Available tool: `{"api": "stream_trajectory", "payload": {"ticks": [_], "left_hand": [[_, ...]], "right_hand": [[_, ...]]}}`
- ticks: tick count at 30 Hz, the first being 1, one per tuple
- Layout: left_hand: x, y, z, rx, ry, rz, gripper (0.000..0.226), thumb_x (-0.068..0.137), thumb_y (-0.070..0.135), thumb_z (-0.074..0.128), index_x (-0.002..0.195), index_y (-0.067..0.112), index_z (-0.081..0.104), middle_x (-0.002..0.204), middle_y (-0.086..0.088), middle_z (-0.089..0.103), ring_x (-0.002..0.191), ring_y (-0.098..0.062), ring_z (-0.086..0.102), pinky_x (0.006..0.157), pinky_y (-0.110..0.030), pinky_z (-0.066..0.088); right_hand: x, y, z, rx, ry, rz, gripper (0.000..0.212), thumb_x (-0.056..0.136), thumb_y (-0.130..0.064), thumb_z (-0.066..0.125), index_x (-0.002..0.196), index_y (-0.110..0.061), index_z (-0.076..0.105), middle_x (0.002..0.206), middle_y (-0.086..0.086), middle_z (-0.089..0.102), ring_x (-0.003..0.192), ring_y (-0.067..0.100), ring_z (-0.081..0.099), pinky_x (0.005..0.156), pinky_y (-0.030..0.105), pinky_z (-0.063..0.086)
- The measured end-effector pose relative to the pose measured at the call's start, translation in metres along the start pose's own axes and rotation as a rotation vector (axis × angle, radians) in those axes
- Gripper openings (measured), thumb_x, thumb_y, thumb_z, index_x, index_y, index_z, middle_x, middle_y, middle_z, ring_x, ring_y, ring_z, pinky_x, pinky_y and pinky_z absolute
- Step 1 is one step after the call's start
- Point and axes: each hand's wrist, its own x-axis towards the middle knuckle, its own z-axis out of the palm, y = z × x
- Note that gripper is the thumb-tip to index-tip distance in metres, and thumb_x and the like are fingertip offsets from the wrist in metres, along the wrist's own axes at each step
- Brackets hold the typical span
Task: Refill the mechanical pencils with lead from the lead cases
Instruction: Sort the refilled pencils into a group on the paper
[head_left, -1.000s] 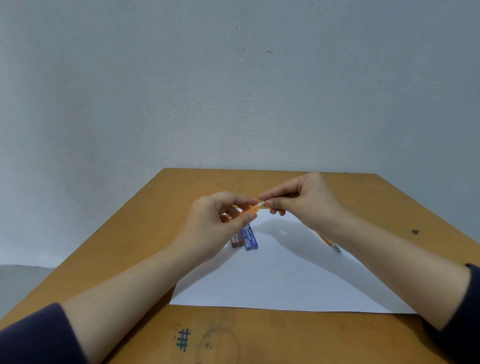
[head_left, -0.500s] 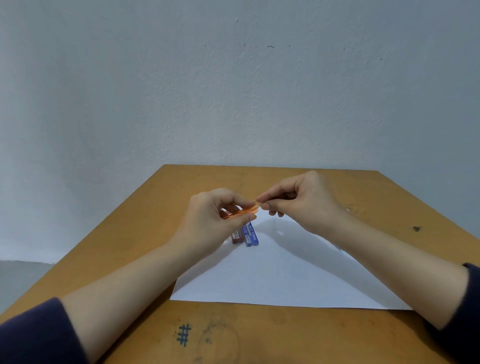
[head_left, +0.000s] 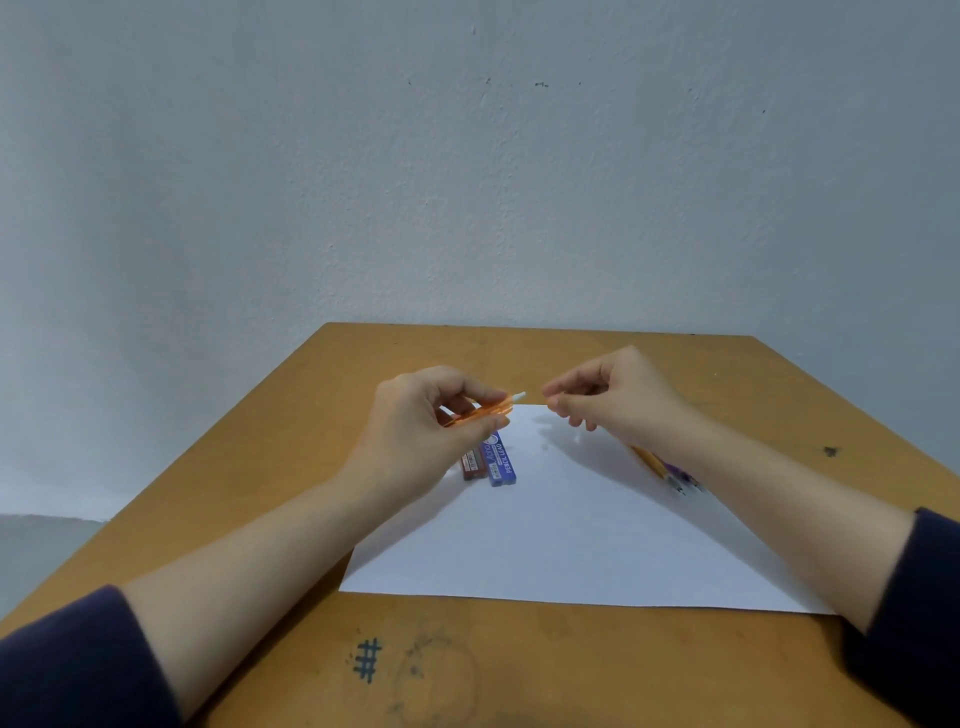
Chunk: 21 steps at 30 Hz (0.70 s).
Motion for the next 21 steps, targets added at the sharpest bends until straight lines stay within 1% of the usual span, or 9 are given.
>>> {"api": "stream_trajectory", "payload": {"ticks": [2,3,5,7,11,13,16,19,21], "left_hand": [[0.0,0.0,-0.0001,0.007,0.003,-0.001,0.016,0.076,0.014,0.079,0.082,0.027,0.074,0.078,0.006,0.071,0.066,-0.002,0.059,0.06,-0.02,0.048],[-0.0001,-0.0004,-0.0002,0.01,0.003,0.0,0.016,0.076,0.014,0.079,0.082,0.028,0.074,0.079,0.006,0.071,0.067,-0.003,0.059,0.061,-0.02,0.049],[-0.0002,-0.0012,0.0,0.022,-0.001,0.002,0.016,0.076,0.015,0.079,0.083,0.029,0.074,0.078,0.008,0.071,0.068,-0.002,0.06,0.061,-0.02,0.05],[-0.0003,-0.0016,0.0001,0.031,0.0,0.001,0.016,0.076,0.015,0.079,0.083,0.029,0.074,0.078,0.01,0.071,0.068,-0.001,0.06,0.061,-0.019,0.049],[-0.0003,-0.0012,-0.0001,0.044,0.0,-0.002,0.016,0.076,0.016,0.079,0.083,0.029,0.074,0.078,0.012,0.07,0.069,-0.003,0.061,0.062,-0.023,0.051],[-0.0003,-0.0013,-0.0001,0.053,0.001,0.002,0.017,0.076,0.016,0.079,0.082,0.031,0.073,0.078,0.013,0.07,0.069,-0.003,0.061,0.062,-0.023,0.051],[-0.0001,-0.0011,-0.0001,0.055,-0.004,0.005,0.02,0.076,0.015,0.079,0.081,0.033,0.072,0.077,0.014,0.069,0.069,-0.001,0.06,0.061,-0.019,0.049],[-0.0003,-0.0011,-0.0002,0.057,-0.009,0.002,0.02,0.076,0.015,0.079,0.082,0.033,0.072,0.078,0.014,0.069,0.07,-0.002,0.061,0.062,-0.022,0.051],[-0.0001,-0.0018,-0.0004,0.059,-0.009,0.0,0.019,0.076,0.015,0.079,0.082,0.032,0.073,0.078,0.014,0.07,0.07,-0.004,0.061,0.063,-0.025,0.052]], "right_hand": [[0.0007,0.0022,0.0014,-0.082,-0.045,0.024,0.013,0.078,-0.015,0.076,0.09,-0.018,0.074,0.066,0.003,0.068,0.056,0.008,0.056,0.064,0.028,0.047],[0.001,0.0025,0.0026,-0.121,-0.067,0.028,0.015,0.076,-0.018,0.077,0.091,-0.019,0.075,0.061,-0.006,0.066,0.054,0.005,0.055,0.064,0.027,0.046],[0.0001,0.0017,0.0052,-0.196,-0.094,0.027,0.016,0.076,-0.023,0.078,0.092,-0.022,0.075,0.048,-0.019,0.058,0.049,-0.002,0.05,0.06,0.022,0.04],[-0.0011,-0.0001,0.0068,-0.224,-0.093,0.022,0.013,0.077,-0.026,0.077,0.09,-0.023,0.075,0.044,-0.023,0.054,0.047,-0.006,0.049,0.055,0.018,0.035],[-0.0045,-0.0031,0.0068,-0.235,-0.089,0.027,0.007,0.08,-0.024,0.074,0.085,-0.023,0.077,0.061,-0.015,0.065,0.057,-0.004,0.054,0.059,0.018,0.042],[-0.0054,-0.0033,0.0073,-0.246,-0.088,0.038,0.005,0.081,-0.023,0.072,0.081,-0.024,0.077,0.064,-0.009,0.069,0.056,-0.003,0.055,0.059,0.019,0.044],[-0.0063,-0.0041,0.0084,-0.292,-0.09,0.044,0.01,0.081,-0.02,0.069,0.078,-0.024,0.077,0.063,-0.009,0.069,0.051,-0.005,0.055,0.056,0.018,0.045],[-0.0076,-0.0054,0.0087,-0.357,-0.084,0.024,0.012,0.08,-0.018,0.068,0.079,-0.023,0.079,0.069,-0.013,0.07,0.065,0.001,0.061,0.066,0.025,0.052],[-0.0079,-0.0054,0.0091,-0.329,-0.071,0.003,0.011,0.08,-0.016,0.069,0.079,-0.022,0.078,0.067,-0.012,0.07,0.064,0.003,0.062,0.066,0.025,0.052]]}}
